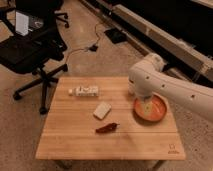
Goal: Place the bottle in the ceramic bowl
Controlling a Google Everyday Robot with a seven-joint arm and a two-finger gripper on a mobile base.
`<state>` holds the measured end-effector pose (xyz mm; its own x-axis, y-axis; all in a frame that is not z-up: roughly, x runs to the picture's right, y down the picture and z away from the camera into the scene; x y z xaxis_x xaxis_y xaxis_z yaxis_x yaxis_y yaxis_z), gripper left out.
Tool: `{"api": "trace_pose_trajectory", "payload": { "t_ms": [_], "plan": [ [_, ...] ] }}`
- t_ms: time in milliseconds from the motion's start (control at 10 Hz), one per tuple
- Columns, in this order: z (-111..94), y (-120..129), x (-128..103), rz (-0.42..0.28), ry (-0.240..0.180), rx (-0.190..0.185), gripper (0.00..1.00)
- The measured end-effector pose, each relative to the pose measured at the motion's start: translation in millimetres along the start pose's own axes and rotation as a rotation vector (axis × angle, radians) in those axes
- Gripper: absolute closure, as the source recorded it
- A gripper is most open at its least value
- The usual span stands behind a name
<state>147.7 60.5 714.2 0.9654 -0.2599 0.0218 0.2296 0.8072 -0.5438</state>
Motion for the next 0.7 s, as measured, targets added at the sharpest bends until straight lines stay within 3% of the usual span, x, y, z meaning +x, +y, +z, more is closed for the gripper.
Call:
{"api": "trace_pose_trajectory", "payload": {
  "t_ms": [700],
  "plan": [
    [10, -22, -93, -0.081, -0.073, -0.068, 0.2]
  ]
}}
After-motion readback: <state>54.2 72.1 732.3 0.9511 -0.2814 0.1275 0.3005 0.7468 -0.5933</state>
